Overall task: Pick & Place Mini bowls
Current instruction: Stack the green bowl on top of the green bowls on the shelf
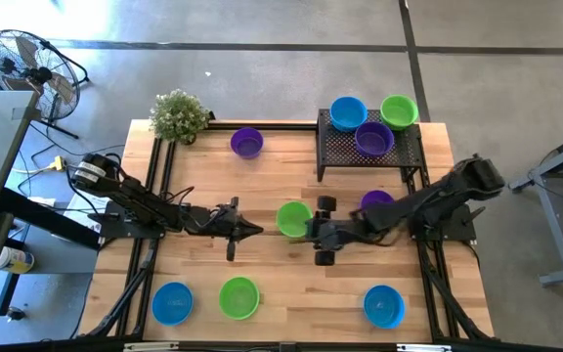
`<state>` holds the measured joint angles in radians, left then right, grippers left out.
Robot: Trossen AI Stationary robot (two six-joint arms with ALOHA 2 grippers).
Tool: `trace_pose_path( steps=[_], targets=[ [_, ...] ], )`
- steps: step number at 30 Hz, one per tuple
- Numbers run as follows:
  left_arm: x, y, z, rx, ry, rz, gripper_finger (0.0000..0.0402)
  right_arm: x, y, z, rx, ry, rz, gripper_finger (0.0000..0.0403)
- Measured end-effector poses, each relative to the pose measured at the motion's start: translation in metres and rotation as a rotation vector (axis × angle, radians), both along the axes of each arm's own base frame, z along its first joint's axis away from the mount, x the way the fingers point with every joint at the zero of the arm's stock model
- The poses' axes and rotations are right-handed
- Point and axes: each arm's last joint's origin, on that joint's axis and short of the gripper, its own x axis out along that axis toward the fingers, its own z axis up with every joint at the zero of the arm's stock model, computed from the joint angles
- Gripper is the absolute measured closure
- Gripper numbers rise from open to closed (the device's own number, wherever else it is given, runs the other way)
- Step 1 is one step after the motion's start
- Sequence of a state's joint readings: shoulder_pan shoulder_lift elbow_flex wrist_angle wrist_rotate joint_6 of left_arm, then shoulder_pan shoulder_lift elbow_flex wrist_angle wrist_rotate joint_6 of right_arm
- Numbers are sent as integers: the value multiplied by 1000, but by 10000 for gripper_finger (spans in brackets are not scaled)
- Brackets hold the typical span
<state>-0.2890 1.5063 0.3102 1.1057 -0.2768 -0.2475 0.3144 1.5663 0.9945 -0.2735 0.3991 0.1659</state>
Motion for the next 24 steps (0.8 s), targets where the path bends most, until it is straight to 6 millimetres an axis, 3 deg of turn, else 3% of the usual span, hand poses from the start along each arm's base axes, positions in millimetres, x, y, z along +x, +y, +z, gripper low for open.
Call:
trace_pose_path(
  steps=[6, 12, 18, 24],
  targets=[
    [0, 0, -2, 18, 16, -14, 401, 35, -6, -26, 27, 180, 19, 228],
    [0, 0, -3, 26, 28, -2, 401, 56, -12, -55, 0, 275, 43, 254],
    [0, 0, 0, 63, 0, -1, 401, 62, -20, -76, 13, 340, 36, 309],
    [1, 1, 1, 89, -6, 44, 401, 61, -18, -75, 20, 331, 31, 393]
  ],
)
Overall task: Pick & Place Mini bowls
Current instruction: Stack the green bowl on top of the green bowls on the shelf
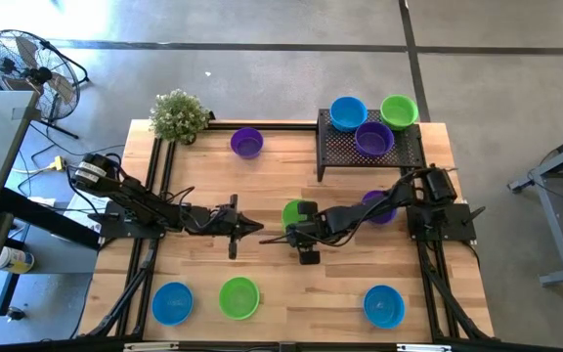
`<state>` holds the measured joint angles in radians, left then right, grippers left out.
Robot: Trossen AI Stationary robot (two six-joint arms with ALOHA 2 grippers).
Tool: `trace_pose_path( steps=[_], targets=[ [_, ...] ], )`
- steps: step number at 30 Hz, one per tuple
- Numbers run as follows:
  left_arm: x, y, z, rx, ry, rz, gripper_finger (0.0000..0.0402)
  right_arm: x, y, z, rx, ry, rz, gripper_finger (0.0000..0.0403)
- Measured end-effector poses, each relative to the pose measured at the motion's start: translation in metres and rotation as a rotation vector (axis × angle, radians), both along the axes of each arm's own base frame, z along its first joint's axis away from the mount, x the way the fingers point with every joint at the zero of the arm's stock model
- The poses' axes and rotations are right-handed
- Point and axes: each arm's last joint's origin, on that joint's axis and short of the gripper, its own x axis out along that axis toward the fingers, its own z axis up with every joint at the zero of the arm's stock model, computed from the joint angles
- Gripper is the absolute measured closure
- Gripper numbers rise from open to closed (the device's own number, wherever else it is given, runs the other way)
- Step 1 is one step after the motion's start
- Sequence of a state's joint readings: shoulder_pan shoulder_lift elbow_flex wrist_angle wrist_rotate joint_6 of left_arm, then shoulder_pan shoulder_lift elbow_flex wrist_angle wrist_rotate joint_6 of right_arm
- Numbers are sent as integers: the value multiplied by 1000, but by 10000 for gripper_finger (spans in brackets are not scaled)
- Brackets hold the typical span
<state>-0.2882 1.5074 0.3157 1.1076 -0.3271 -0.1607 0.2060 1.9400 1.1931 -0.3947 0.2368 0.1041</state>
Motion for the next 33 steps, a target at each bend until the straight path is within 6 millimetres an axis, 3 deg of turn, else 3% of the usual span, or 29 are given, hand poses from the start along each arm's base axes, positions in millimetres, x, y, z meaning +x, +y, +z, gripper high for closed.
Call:
trace_pose_path(
  steps=[5, 8, 13, 17, 21, 25, 29, 33],
  targets=[
    [0, 1, 0, 28, 0, 33, 401, -4, 9, 5, 24, -1, 26, 393],
    [0, 2, 0, 35, 0, 52, 401, -8, 16, 20, 51, -28, 42, 399],
    [0, 2, 4, 27, -35, 59, 401, -26, 17, 65, 57, -106, 24, 400],
    [0, 1, 6, 18, -61, 40, 401, -52, 4, 116, 21, -217, -37, 399],
    [0, 1, 6, 18, -60, 40, 401, -92, -27, 166, 5, -320, -192, 401],
    [0, 1, 6, 17, -61, 36, 401, -142, -76, 202, -71, -385, -450, 401],
    [0, 1, 7, 15, -67, 36, 401, -187, -126, 218, -135, -399, -709, 401],
    [1, 1, 8, 14, -71, 36, 401, -214, -170, 220, -155, -366, -893, 402]
  ],
)
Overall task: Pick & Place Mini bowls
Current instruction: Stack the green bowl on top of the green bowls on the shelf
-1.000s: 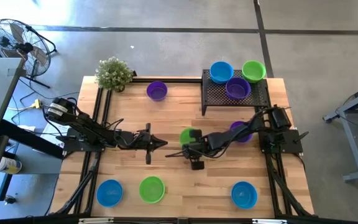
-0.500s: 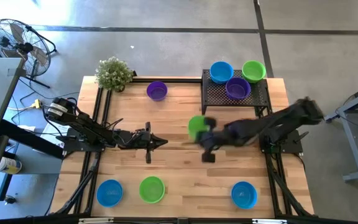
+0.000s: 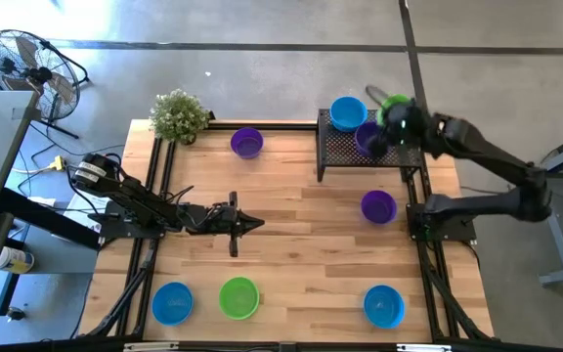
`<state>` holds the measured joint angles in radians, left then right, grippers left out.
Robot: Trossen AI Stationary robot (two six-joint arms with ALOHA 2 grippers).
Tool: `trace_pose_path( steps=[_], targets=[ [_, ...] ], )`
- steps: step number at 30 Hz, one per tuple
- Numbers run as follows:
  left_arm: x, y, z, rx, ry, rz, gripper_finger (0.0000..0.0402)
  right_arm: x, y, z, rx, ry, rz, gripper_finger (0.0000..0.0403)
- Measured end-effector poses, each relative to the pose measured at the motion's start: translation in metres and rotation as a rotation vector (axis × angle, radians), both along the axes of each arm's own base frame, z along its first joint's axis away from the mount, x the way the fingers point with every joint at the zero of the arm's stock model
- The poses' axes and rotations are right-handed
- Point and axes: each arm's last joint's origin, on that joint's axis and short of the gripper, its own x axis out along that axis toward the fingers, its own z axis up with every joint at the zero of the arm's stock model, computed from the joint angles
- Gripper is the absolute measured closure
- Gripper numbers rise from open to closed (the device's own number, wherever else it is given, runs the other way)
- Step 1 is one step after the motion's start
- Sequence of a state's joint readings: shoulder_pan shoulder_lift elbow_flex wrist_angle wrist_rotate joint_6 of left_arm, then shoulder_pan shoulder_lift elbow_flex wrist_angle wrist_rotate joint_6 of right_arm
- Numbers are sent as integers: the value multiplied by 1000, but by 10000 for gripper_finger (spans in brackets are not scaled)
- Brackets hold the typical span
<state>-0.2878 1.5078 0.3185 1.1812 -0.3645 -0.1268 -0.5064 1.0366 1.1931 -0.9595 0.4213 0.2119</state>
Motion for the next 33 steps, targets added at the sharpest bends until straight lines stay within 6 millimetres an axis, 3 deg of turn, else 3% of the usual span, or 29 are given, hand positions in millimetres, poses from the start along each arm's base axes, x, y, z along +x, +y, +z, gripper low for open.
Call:
trace_pose_path(
  steps=[6, 11, 22, 33],
  targets=[
    [3, -1, 3, 13, -10, -10, 401, -25, -57, -13, 103, 49, -115, 402],
    [3, -1, 4, 14, -11, -11, 401, -35, -86, -26, 160, 96, -144, 402],
    [3, -1, 4, 14, -10, -10, 401, -33, -115, -45, 200, 164, -134, 399],
    [3, -1, 4, 14, -10, -15, 401, -31, -121, -52, 231, 176, -118, 375]
  ],
)
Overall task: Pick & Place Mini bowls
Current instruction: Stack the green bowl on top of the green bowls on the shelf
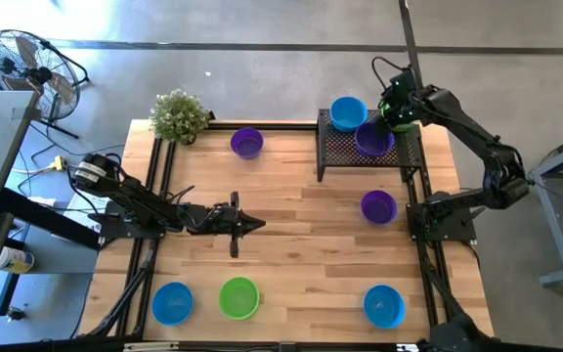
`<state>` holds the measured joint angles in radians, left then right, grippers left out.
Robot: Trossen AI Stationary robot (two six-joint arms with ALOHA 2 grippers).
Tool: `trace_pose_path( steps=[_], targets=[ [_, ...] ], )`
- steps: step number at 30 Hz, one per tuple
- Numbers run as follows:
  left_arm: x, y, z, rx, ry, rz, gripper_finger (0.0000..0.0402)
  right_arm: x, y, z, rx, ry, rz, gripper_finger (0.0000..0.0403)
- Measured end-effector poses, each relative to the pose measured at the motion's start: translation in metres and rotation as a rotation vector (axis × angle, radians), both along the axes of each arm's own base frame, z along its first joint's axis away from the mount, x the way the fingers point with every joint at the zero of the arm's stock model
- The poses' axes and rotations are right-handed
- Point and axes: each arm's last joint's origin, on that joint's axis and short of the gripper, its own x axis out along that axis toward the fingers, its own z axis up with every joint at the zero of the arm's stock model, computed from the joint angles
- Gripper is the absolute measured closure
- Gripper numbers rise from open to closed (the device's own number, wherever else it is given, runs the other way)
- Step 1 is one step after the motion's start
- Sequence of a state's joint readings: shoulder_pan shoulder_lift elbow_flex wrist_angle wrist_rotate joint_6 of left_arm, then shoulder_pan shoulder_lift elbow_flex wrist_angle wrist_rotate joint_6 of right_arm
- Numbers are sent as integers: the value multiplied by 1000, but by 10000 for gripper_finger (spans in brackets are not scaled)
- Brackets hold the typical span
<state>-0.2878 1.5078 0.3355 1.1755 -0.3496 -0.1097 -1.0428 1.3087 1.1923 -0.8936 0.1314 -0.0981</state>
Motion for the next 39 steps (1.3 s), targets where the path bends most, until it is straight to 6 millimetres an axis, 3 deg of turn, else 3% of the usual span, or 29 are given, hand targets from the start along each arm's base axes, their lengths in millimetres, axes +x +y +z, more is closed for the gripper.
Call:
trace_pose_path(
  steps=[8, 13, 20, 28, 39],
  targets=[
    [0, 0, 0, 0, 0, -3, 401, 0, 0, 1, -14, 4, -7, 302],
    [0, 0, 0, 0, 0, -3, 401, -2, 3, 5, -32, 0, -1, 290],
    [0, 0, 0, 0, 0, -3, 401, -5, 9, 12, -55, -23, 4, 318],
    [0, 0, 0, 0, 0, -4, 401, -6, 12, 13, -46, -13, 33, 397],
    [0, 0, 0, 0, 0, -4, 401, -3, 15, 13, -44, 4, 71, 393]
  ],
)
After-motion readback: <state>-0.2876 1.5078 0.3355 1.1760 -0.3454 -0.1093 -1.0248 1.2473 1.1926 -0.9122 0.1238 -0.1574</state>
